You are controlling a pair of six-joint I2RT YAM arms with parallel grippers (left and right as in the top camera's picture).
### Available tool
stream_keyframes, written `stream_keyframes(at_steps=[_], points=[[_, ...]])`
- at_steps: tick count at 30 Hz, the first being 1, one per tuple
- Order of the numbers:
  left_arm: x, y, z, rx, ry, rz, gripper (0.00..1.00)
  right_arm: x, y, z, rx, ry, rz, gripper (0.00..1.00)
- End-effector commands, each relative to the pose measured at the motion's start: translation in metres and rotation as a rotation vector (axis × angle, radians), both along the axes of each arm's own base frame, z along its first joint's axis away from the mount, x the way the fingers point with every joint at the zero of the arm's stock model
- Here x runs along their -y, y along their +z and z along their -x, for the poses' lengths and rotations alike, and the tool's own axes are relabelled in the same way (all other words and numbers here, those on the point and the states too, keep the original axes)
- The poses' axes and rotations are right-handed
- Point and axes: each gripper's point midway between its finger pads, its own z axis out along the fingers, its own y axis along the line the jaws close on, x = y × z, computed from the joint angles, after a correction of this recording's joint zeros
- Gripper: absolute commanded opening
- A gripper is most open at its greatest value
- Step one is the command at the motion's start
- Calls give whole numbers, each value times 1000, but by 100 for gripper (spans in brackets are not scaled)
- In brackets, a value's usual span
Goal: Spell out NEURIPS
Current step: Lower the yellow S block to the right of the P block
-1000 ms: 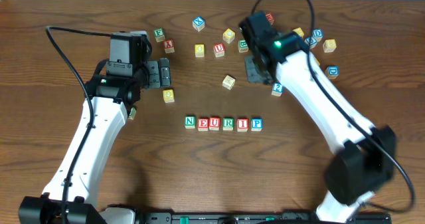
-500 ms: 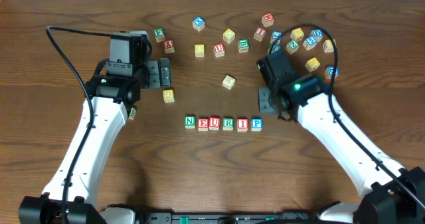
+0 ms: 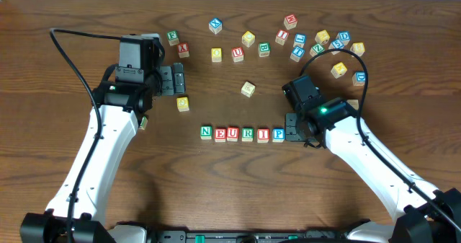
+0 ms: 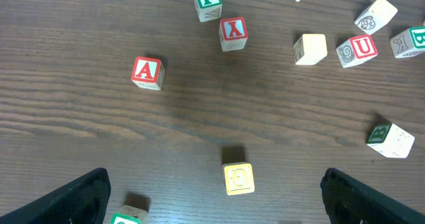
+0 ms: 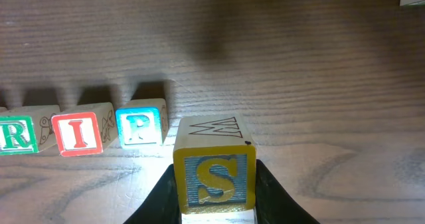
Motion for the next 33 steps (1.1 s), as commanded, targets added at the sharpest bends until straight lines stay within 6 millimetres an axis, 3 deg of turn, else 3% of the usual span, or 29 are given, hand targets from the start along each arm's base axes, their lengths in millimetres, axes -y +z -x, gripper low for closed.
stream_keyframes(at_steps=[1, 20, 33], points=[[-2, 16, -4, 41, 0, -5, 100, 2, 1, 1, 12, -39, -14, 9], [-2, 16, -4, 41, 0, -5, 100, 4, -34, 16, -17, -68, -42, 11], [-2, 16, -4, 41, 0, -5, 100, 2, -35, 11, 4, -67, -54, 15]])
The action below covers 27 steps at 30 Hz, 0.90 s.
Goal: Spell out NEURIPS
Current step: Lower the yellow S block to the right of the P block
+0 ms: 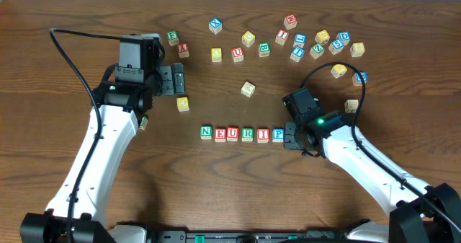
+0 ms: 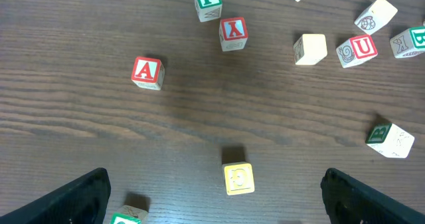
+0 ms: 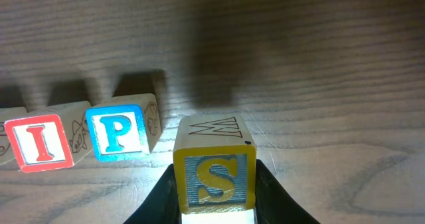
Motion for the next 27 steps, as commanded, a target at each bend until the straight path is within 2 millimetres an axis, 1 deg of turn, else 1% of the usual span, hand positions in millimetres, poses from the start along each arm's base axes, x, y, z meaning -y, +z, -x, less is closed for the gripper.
stream_keyframes(at_steps=[1, 6, 17, 27], points=[[-2, 16, -4, 41, 0, -5, 100, 1, 3, -1, 13, -24, -14, 15], [-2, 16, -4, 41, 0, -5, 100, 0, 2, -1, 10, -21, -21, 16], [-2, 16, -4, 41, 0, -5, 100, -2, -10, 1, -22, -19, -19, 13], [-2, 16, -4, 41, 0, -5, 100, 0, -19, 5, -30, -20, -16, 14]])
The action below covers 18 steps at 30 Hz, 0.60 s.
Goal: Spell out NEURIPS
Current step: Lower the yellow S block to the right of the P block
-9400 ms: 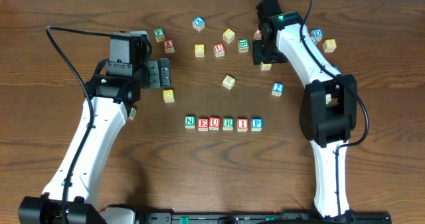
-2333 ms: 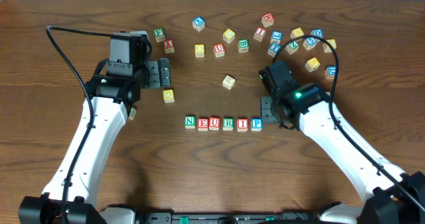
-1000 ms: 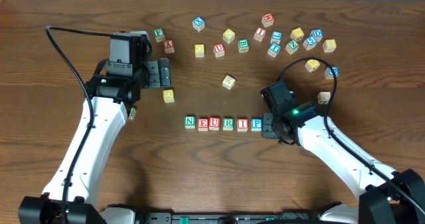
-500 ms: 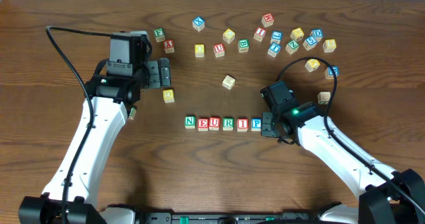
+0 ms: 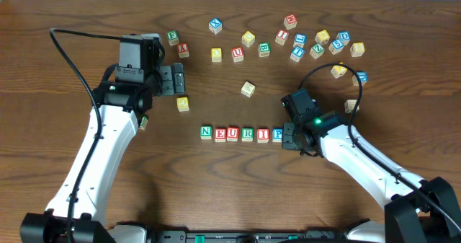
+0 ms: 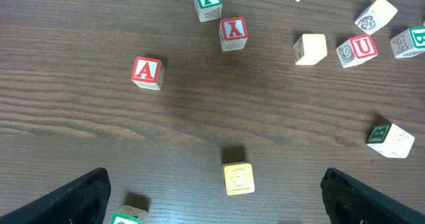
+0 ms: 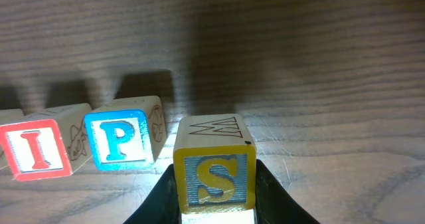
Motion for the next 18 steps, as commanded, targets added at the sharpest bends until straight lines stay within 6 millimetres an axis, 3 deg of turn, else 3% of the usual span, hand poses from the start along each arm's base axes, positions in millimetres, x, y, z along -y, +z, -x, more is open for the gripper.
stream_keyframes(at_steps=[1, 18], points=[[-2, 16, -4, 41, 0, -5, 100, 5, -9, 6, -20, -26, 2, 14], [-2, 16, -4, 41, 0, -5, 100, 0, -12, -1, 19, -22, -24, 14]])
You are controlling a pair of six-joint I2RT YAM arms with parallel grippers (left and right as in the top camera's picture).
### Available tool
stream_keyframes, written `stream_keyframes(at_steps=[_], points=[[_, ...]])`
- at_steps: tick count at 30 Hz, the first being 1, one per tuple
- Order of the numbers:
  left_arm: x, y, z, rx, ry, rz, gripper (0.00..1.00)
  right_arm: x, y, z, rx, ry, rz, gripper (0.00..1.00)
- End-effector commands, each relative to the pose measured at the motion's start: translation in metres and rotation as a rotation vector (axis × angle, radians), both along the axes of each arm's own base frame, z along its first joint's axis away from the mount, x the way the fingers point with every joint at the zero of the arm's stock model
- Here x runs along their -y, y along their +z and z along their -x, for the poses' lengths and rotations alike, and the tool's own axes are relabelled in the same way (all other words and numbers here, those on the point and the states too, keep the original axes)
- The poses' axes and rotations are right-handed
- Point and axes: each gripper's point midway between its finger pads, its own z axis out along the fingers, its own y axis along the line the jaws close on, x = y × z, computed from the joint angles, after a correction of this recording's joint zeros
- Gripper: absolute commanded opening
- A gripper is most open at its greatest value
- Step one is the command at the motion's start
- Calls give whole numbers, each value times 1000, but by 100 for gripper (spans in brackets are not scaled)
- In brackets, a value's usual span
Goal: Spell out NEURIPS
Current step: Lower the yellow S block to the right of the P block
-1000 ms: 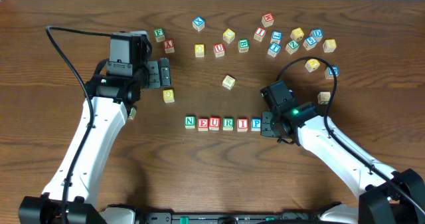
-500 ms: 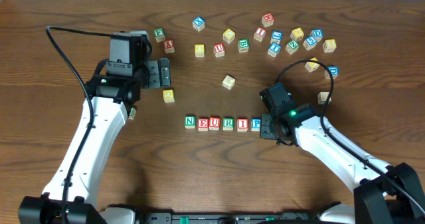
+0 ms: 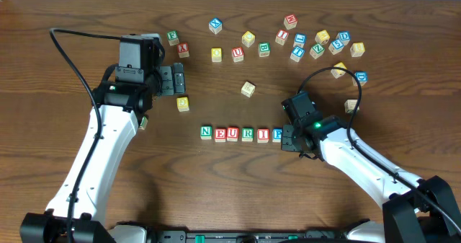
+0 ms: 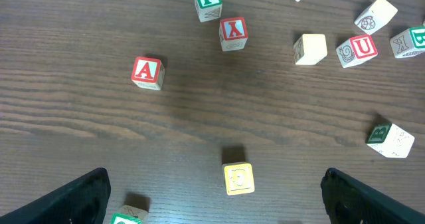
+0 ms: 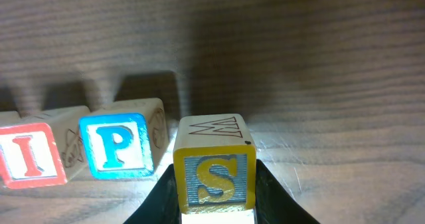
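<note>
A row of letter blocks reading N E U R I P (image 3: 242, 133) lies on the table's near middle. My right gripper (image 3: 293, 136) is shut on the yellow S block (image 5: 214, 164) and holds it just right of the blue P block (image 5: 118, 146), low over the wood; whether S and P touch cannot be told. The red I block (image 5: 30, 157) sits left of P. My left gripper (image 3: 176, 79) stands open over bare wood, far from the row, its dark fingertips (image 4: 80, 196) wide apart, with a yellow block (image 4: 238, 178) between them on the table.
Several loose letter blocks (image 3: 288, 44) are scattered along the far side of the table, one lone block (image 3: 248, 89) midway. A red A block (image 4: 147, 72), a green F block (image 4: 208, 2) and a red U block (image 4: 357, 50) lie ahead of the left gripper.
My right gripper has shifted slightly toward the row with the S block, so the P block now looks closer beside it. The left arm has not moved.
My right gripper held the S block right of the row with R, I and P in its view. Then it stood closer to P, with only I and P showing. By now S is held right beside P. The left gripper stayed open and still throughout.
</note>
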Motion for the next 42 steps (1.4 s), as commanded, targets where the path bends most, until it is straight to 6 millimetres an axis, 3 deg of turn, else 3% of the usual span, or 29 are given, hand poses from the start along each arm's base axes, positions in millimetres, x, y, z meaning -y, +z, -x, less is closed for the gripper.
stream_keyframes(at_steps=[1, 42], points=[[-2, 16, -4, 41, 0, -5, 100, 2, -2, -2, 5, -22, -1, 14], [-2, 16, -4, 41, 0, -5, 100, 2, -6, -4, 8, 50, 26, 14]])
